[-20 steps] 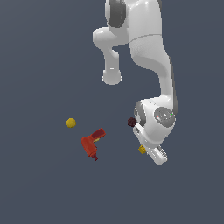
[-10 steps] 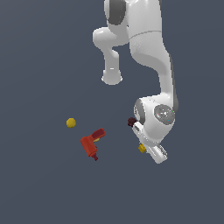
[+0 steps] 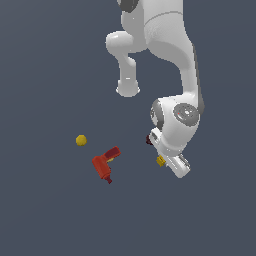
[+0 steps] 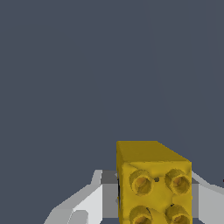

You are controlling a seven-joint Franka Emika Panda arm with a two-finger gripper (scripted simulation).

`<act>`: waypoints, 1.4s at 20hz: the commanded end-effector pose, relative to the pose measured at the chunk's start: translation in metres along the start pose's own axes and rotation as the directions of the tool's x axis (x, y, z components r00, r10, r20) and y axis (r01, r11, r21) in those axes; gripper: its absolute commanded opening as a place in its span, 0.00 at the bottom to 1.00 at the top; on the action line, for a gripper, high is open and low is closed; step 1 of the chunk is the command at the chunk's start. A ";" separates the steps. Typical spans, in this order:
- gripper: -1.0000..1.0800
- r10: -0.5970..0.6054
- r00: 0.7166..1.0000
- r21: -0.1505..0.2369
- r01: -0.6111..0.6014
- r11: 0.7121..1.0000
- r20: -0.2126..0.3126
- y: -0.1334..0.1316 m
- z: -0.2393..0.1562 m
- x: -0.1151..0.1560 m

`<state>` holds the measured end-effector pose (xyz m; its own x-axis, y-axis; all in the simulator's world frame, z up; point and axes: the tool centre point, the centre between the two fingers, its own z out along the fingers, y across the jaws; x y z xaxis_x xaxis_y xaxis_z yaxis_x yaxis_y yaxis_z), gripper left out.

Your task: Pick up a designated object from a clutter of objects.

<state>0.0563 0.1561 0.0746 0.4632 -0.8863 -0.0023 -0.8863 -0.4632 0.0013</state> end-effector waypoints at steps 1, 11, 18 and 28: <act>0.00 0.000 1.000 0.001 0.000 1.000 0.000 0.009 -0.018 0.001; 0.00 0.001 1.000 0.002 -0.001 1.000 0.002 0.053 -0.098 0.006; 0.00 0.001 1.000 0.001 -0.001 1.000 0.001 0.084 -0.156 0.010; 0.00 0.002 1.000 0.001 -0.002 1.000 -0.002 0.130 -0.245 0.016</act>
<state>-0.0449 0.0852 0.3062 0.4615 -0.8872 -0.0008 -0.8872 -0.4615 0.0000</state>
